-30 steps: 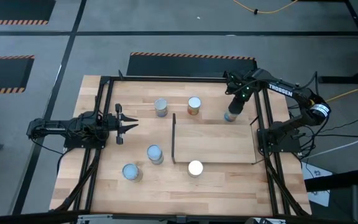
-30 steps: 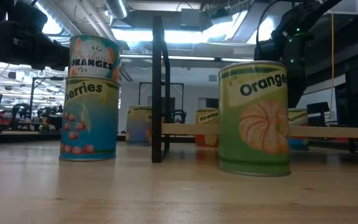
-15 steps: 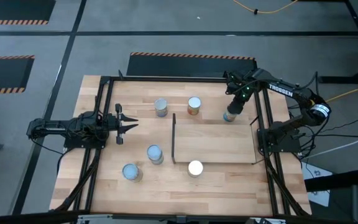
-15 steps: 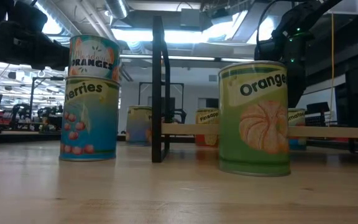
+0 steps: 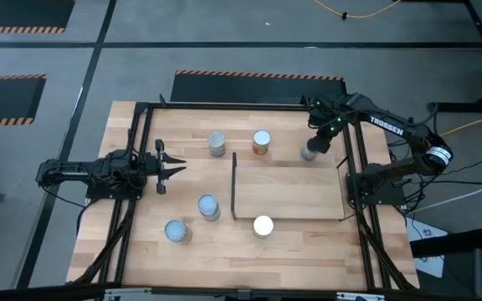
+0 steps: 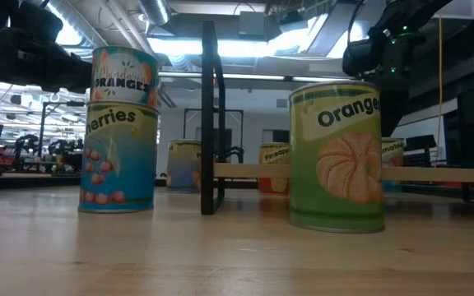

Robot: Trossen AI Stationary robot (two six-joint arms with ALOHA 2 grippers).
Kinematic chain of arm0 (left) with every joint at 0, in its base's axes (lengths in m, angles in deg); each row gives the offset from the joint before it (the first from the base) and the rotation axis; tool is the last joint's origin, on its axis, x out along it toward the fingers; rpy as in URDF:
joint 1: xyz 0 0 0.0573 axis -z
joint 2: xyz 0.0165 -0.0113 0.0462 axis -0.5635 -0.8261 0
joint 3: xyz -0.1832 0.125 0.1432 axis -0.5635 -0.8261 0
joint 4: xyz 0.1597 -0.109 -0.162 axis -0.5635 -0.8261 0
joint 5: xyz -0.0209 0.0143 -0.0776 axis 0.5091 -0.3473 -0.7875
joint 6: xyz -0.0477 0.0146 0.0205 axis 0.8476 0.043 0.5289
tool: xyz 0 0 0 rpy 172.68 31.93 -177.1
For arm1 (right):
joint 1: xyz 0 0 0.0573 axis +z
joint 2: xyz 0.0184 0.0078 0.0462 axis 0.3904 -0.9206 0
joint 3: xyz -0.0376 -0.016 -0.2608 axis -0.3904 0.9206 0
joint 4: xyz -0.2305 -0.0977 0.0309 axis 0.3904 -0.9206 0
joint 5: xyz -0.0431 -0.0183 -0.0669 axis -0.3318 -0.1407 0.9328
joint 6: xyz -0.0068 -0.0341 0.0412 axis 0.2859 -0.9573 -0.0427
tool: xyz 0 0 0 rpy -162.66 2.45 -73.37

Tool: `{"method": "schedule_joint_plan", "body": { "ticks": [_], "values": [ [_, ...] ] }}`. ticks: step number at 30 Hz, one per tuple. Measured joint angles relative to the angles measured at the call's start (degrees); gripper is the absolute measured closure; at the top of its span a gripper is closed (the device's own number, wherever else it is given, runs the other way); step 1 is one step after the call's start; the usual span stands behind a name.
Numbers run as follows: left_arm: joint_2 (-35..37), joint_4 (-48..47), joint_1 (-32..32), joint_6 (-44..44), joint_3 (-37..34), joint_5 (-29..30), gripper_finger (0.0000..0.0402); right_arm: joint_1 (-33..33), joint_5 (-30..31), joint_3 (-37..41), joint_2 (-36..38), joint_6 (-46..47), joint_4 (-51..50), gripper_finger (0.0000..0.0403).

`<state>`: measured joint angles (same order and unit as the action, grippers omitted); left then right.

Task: Pick and place cans onto a shelf
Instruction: Put the canned tomatoes on the shelf

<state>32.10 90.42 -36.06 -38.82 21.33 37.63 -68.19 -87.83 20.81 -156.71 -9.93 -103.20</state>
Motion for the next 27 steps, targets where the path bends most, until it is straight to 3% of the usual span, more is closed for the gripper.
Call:
{"method": "schedule_joint_plan", "body": {
  "ticks": [5, 12, 27],
  "values": [
    [0.01, -0.01, 0.0, 0.0, 0.0, -0.02, 0.0323, 0.02, -0.01, -1.59, 1.14, 0.62, -0.99, 0.0402],
    [0.01, -0.02, 0.02, 0.0, -0.01, -0.02, 0.0323, 1.6, -0.04, -10.43, 1.2, 4.6, -1.79, 0.0402],
    [0.0, -0.02, 0.0, -0.07, 0.0, 0.01, 0.0323, 15.28, -0.1, -30.83, 0.35, 12.32, -4.02, 0.0402]
  ]
}}
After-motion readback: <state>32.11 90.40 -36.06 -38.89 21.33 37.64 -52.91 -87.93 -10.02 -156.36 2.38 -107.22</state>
